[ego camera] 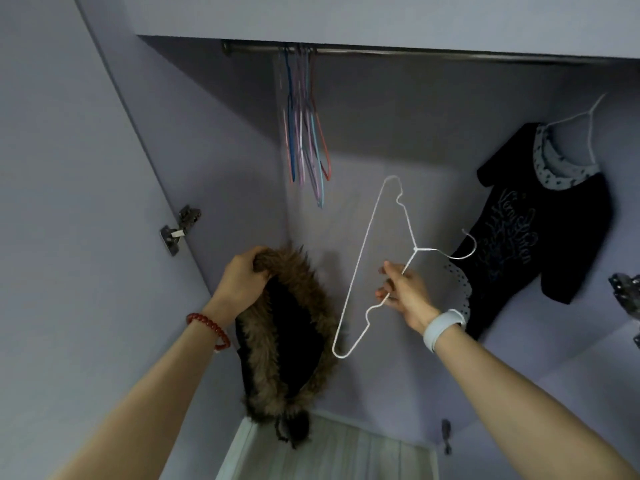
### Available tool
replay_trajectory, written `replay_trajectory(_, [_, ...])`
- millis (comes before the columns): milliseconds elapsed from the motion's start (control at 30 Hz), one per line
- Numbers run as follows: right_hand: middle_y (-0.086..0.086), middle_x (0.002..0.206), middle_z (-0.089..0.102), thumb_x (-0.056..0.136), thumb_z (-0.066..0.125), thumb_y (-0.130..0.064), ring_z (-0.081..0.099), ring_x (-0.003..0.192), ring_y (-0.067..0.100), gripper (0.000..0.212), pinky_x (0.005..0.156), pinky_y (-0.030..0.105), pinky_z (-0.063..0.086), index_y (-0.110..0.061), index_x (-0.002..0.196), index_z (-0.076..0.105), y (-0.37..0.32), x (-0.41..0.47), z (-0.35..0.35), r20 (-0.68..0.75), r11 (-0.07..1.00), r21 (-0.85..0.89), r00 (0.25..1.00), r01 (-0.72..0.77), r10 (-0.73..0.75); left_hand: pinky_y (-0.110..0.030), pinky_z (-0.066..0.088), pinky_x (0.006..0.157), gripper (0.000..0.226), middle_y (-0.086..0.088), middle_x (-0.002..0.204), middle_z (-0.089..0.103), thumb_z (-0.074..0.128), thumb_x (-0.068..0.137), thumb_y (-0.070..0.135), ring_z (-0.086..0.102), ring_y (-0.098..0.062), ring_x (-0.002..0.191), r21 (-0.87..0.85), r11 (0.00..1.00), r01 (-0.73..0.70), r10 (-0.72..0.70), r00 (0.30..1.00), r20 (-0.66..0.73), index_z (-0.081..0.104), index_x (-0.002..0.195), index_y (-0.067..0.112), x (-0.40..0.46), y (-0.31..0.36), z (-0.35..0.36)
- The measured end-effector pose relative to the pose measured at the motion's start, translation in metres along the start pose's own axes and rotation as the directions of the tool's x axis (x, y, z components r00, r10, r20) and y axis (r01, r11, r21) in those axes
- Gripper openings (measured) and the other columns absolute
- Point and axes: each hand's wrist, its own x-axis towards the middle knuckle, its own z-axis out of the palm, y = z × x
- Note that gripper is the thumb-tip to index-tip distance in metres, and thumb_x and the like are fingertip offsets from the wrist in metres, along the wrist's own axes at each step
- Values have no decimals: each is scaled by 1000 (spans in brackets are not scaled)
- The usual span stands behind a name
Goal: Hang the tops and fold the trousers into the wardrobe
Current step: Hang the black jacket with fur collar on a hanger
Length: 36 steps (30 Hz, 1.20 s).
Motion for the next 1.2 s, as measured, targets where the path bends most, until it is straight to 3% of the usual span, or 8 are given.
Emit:
replay_trajectory(133, [-1, 55, 38, 100, 36, -19, 34, 42, 9, 33, 36, 15, 28, -17, 73, 53, 24, 2, -14, -97, 946, -306, 986, 102, -138, -25, 39, 83, 25, -12, 110, 63, 52, 90, -2, 56, -25, 104, -26, 998, 56, -57, 998, -34, 59, 113, 4, -2, 0, 9])
replay_trajectory(333, [8, 81, 62, 93, 51, -9, 55, 74, 23, 16, 70, 31, 41, -2, 102, 63, 28, -15, -34, -101, 751, -504, 834, 427, -542, -26, 37, 90, 31, -11, 124, 58, 50, 94, 6, 51, -31, 117, -28, 994, 101, -102, 995, -20, 55, 124, 7, 0, 0, 22])
replay_trajectory(500, [1, 76, 53, 90, 58, -7, 48, 65, 9, 24, 74, 23, 37, -5, 114, 57, 7, -10, -35, -325, 861, -319, 807, 397, -492, -25, 36, 90, 31, -11, 126, 56, 46, 96, 8, 49, -30, 119, -46, 994, 103, -100, 994, 48, 53, 126, 7, 2, 10, 27])
replay_trajectory(600, [3, 76, 59, 92, 54, -9, 52, 66, 2, 11, 64, 12, 39, -3, 95, 63, 5, -9, -34, -383, 891, -236, 805, 388, -453, -25, 36, 94, 32, -11, 129, 53, 42, 98, 8, 46, -28, 122, -133, 981, 142, -131, 988, 87, 50, 129, 6, 3, 18, 26])
replay_trajectory(700, [-13, 46, 49, 96, 50, -22, 44, 42, -4, 30, 49, 9, 36, -12, 68, 54, 4, -13, -29, -390, 932, 84, 872, 352, -294, -30, 38, 97, 31, -12, 130, 51, 40, 99, 9, 46, -28, 123, -207, 958, 200, -178, 977, 121, 48, 129, 8, 3, 21, 20])
replay_trajectory(833, [-9, 30, 29, 97, 42, -38, 24, 28, 4, 50, 34, 14, 21, -15, 53, 36, -19, -18, -14, -324, 890, 402, 943, 214, -80, -27, 37, 94, 23, -3, 115, 52, 40, 99, 8, 48, -23, 117, -260, 949, 177, -152, 982, 116, 51, 118, 13, 2, 28, 13])
replay_trajectory(933, [-7, 30, 19, 99, 37, -32, 17, 26, 7, 59, 32, 18, 15, -20, 41, 30, -38, -17, 5, -159, 762, 624, 983, 173, -93, -17, 36, 90, 24, 4, 108, 52, 41, 98, 6, 49, -14, 107, -227, 970, 88, -62, 991, 117, 53, 118, 13, 2, 41, 3])
replay_trajectory(1200, [-9, 32, 21, 97, 36, -14, 21, 29, 7, 62, 34, 19, 20, -22, 36, 28, -62, -13, 62, -4, 732, 652, 966, 197, -257, -7, 42, 87, 27, 7, 98, 61, 46, 92, -5, 58, 13, 84, -314, 933, -176, 252, 943, 219, 58, 95, 19, -7, 78, -41])
